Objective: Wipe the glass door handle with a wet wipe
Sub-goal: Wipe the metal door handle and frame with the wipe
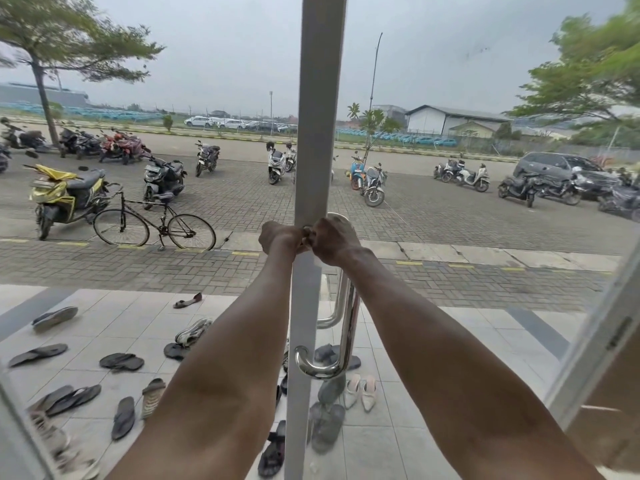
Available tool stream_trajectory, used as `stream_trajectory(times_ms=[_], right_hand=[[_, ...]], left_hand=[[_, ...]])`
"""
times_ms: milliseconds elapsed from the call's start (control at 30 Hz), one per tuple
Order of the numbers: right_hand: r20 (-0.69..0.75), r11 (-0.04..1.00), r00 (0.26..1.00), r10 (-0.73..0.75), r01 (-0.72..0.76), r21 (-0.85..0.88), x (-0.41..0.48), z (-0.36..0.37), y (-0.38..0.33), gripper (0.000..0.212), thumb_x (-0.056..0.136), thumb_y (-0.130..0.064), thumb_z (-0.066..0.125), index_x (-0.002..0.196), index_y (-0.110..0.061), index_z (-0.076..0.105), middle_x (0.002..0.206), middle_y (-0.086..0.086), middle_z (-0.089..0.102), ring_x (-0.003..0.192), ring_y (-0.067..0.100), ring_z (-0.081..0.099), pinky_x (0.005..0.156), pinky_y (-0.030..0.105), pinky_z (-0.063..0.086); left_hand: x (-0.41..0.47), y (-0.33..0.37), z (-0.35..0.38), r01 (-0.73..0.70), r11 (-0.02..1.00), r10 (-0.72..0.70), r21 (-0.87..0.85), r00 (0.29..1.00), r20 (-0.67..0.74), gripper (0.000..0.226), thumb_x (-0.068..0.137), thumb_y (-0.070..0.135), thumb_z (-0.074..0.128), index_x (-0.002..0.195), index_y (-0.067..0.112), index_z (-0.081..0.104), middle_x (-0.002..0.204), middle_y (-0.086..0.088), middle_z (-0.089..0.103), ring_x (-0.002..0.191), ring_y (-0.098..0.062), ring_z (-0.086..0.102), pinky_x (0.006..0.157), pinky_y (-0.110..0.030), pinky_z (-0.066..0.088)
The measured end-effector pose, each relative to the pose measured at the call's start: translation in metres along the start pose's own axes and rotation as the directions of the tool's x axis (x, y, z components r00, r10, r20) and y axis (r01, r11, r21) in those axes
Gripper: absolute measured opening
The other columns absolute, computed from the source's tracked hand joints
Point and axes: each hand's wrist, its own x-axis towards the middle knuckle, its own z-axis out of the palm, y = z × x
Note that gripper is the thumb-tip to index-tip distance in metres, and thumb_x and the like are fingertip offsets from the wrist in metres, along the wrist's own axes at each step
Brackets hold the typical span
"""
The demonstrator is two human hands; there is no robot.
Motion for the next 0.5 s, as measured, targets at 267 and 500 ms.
stream_trajectory(times_ms=[267,500], right_hand=[[0.033,0.999,0.999,-0.018,0.017,0.050,0.001,-0.008,0.017,0.031,0.087,-0.039,0.067,0.072,-0.013,0.074,0.066,0.005,0.067,0.065,0.023,0.064,0.058,0.032,0.049],[0.024,0.998,0.999,-0.045,0.046,-0.038,0.005,-0.006,0.009,0.030,0.090,-0.041,0.061,0.081,-0.015,0.073,0.066,0.002,0.060,0.069,0.026,0.063,0.062,0.035,0.053]], left_hand=[[0.002,0.003,-0.005,0.060,0.998,-0.059,0.002,0.994,0.095,0.051,0.053,-0.013,0.090,0.099,-0.012,0.066,0.079,-0.026,0.074,0.063,-0.034,0.074,0.064,-0.049,0.063],[0.015,0.001,0.004,0.086,0.996,-0.087,0.014,0.994,0.061,0.051,0.053,-0.010,0.090,0.100,-0.010,0.071,0.078,-0.024,0.074,0.059,-0.031,0.073,0.054,-0.036,0.058]])
